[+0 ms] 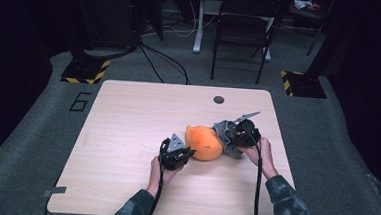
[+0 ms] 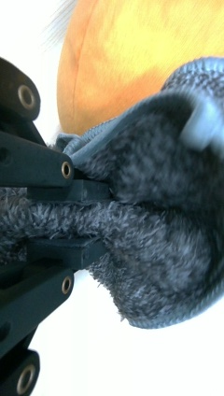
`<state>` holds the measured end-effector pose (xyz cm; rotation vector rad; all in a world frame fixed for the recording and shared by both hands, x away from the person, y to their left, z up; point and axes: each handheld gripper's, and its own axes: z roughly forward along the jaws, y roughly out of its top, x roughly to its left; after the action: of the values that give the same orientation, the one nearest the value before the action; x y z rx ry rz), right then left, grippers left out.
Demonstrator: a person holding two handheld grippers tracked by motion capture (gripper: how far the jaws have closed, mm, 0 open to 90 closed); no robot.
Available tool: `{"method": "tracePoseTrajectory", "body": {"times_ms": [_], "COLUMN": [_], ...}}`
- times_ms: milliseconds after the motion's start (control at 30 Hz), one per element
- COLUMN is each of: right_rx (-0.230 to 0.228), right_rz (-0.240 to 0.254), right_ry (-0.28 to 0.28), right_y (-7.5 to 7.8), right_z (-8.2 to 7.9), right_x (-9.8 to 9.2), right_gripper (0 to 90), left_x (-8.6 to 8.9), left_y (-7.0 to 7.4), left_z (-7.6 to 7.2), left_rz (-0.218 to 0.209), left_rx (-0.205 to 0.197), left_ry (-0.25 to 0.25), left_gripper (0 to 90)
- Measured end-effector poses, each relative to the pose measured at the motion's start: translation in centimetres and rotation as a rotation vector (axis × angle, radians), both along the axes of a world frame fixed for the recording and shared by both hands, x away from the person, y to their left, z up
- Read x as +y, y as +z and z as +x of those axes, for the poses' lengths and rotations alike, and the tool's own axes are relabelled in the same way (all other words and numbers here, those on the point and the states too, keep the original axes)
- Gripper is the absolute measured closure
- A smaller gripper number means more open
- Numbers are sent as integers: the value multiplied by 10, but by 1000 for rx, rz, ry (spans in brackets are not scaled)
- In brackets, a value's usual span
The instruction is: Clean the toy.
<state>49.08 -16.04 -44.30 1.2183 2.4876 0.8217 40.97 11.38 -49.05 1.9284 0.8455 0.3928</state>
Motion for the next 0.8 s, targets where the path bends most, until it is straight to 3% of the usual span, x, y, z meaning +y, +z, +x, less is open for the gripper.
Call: {"method": "tracePoseTrajectory", "body": {"times_ms": [133,267,333,500,600,800], "right_rx": [-69,-134,-146,-176,-162,-136], "right_rz": [62,145,164,174,169,126], "right_ry": [21,76,108,184,213,210], "right_y": [25,47,53,58,54,42], "right_z": [-9,-24,-31,-44,-46,-41], "right_x": [1,8,15,37,46,50], "right_gripper": [765,764,762,762,760,758], "left_x": [0,-1,-1,-1,-1,-1], "left_y": [0,-1,0,0,0,-1], "left_z": [0,-1,0,0,0,-1], "left_rz": [-4,-9,6,0,0,8], "left_rx": [0,3,-5,-1,-5,-2], "left_ry": [1,5,-1,-1,1,-4], "left_gripper": [817,816,816,816,816,816]}}
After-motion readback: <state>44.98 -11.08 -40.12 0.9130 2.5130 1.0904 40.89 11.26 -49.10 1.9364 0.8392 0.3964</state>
